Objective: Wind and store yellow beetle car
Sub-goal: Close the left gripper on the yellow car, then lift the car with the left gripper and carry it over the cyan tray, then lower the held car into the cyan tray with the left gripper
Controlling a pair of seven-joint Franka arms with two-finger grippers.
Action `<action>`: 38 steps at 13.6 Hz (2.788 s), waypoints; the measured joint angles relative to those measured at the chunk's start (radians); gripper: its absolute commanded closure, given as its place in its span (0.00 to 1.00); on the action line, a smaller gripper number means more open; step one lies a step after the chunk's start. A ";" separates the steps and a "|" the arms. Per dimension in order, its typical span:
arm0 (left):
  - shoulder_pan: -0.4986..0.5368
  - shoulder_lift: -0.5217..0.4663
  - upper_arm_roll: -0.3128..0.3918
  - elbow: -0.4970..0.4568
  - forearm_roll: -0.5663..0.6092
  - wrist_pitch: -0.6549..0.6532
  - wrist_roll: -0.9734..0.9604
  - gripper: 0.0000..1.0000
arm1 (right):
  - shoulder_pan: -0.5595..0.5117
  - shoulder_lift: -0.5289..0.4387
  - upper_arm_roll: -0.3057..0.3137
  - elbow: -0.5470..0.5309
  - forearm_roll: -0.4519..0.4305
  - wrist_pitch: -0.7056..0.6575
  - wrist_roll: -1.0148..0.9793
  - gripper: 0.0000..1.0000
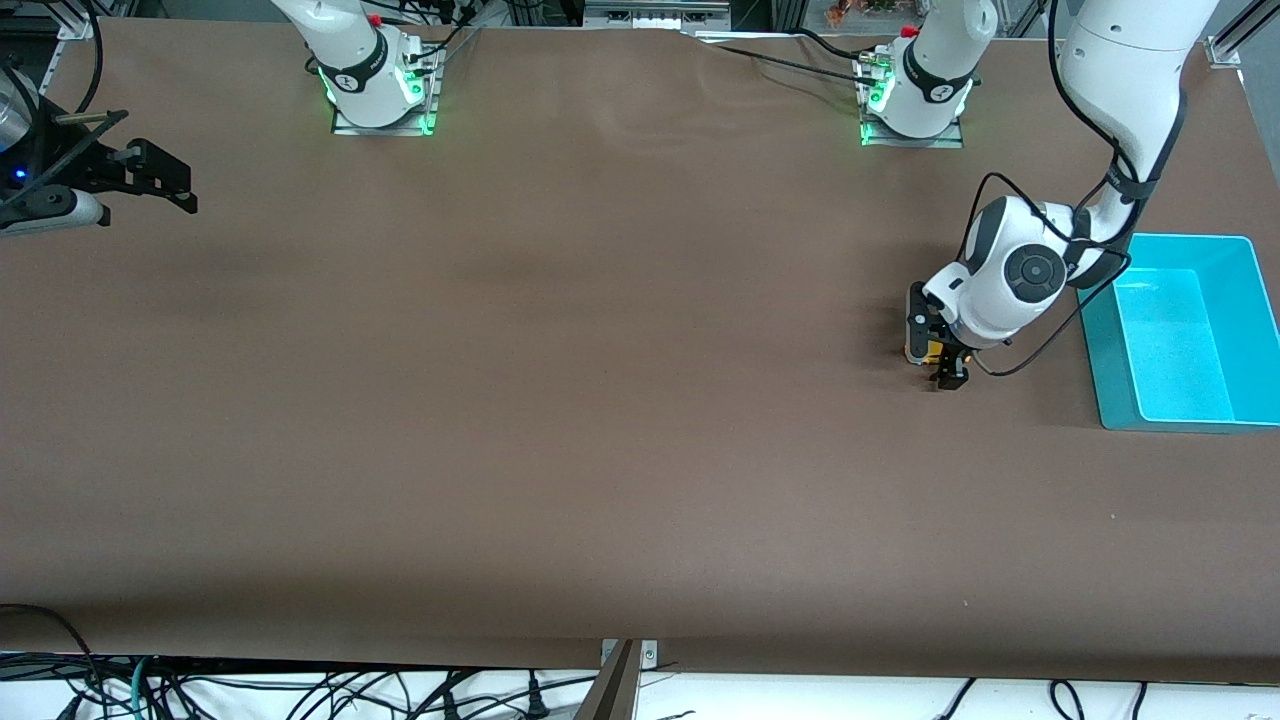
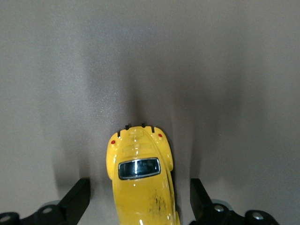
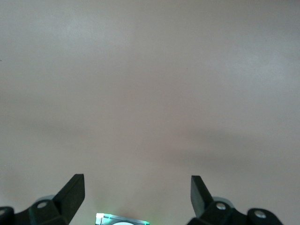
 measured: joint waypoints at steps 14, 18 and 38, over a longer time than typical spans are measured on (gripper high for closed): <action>0.079 -0.110 -0.048 0.417 -0.006 -0.773 0.003 0.87 | 0.000 0.001 -0.014 0.001 0.000 0.000 0.000 0.00; 0.266 -0.108 -0.039 0.479 -0.006 -0.841 0.128 0.87 | 0.000 0.001 -0.015 0.002 0.000 0.000 0.000 0.00; 0.651 0.211 -0.038 0.480 0.052 -0.468 0.319 0.74 | 0.000 0.002 -0.017 0.003 0.000 0.000 0.000 0.00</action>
